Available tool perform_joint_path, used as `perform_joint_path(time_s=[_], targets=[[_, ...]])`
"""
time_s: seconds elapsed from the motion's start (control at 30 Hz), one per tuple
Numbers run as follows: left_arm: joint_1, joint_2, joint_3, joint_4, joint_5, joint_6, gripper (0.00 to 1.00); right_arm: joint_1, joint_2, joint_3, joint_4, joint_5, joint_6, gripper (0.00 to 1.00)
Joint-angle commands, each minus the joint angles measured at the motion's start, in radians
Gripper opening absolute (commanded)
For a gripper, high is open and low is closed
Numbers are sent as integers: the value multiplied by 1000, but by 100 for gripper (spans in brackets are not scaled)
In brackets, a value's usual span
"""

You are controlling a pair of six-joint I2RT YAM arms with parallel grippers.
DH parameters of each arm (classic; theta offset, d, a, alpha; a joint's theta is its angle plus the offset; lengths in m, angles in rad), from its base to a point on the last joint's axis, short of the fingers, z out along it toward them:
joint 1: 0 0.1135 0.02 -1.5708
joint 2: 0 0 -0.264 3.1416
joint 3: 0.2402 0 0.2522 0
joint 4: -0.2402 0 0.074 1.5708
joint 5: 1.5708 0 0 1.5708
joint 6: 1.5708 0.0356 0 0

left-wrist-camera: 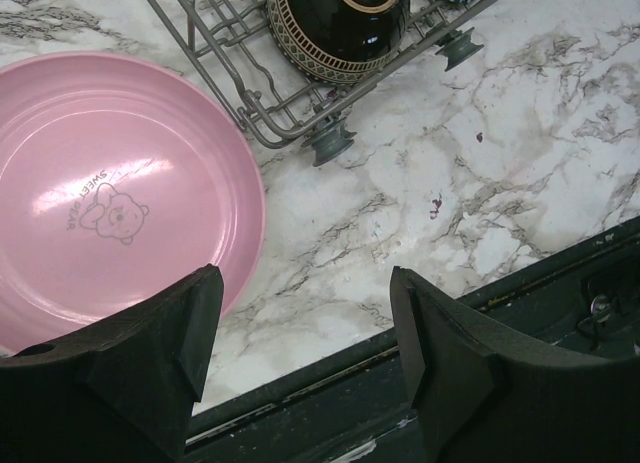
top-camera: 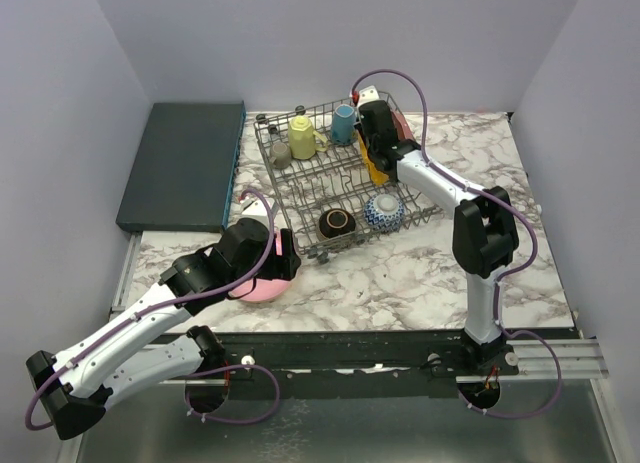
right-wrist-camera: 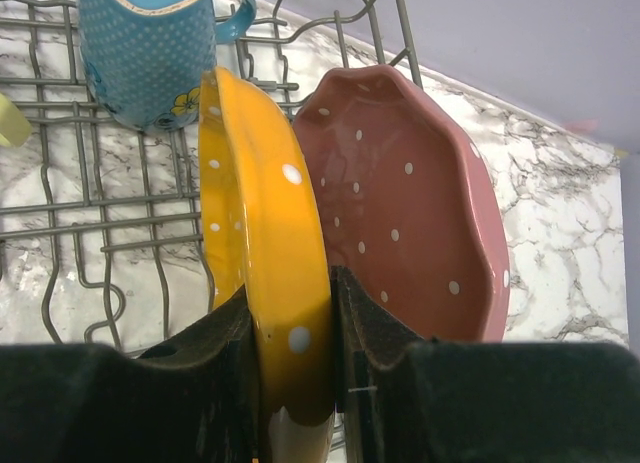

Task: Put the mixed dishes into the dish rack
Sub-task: Insert the plate into the dish rack.

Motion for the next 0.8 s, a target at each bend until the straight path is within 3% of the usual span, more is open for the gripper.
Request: perform_joint_path(time_s=[0.0,0.1,0.23,0.47,0.77], targets=[[10,0,-2,10,-1,12,74,-12,-12,-18,92,60,68,4],[11,3,-2,10,0,12,74,-14,-19,-22,93,67,70,10],[13,5,-2,10,2,12,74,-18,-28,-27,101,82,70,28],[13,3,-4,10,2,11,74,-24,-42,-25,105,106,67,47],[17,4,-3,10,2,11,74,-26,-68,-23,83,88,91,58]])
